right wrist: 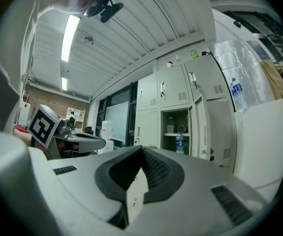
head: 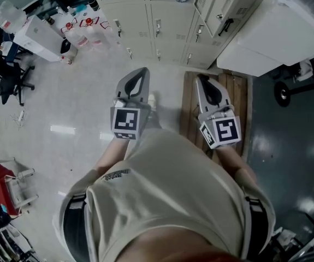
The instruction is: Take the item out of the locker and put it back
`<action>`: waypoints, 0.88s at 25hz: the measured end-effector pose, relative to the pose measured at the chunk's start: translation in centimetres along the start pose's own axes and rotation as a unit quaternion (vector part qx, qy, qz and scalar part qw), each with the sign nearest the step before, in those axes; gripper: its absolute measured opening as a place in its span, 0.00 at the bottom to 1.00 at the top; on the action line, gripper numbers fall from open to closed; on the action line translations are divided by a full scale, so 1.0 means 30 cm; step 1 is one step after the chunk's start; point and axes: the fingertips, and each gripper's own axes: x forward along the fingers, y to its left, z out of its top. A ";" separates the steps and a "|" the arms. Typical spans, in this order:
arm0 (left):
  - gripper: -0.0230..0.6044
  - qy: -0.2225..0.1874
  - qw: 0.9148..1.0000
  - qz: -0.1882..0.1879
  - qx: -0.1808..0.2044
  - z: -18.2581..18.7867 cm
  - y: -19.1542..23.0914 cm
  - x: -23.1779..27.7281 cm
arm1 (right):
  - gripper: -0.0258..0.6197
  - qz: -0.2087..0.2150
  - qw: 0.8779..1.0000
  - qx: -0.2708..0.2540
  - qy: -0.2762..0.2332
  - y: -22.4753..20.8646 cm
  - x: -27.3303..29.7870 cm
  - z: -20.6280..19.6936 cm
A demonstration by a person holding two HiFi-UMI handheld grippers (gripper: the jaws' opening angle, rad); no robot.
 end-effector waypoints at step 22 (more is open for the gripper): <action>0.06 0.024 0.998 -0.048 -0.015 -0.022 0.376 0.539 | 0.04 -0.028 0.999 0.020 0.040 -0.210 0.621 -0.030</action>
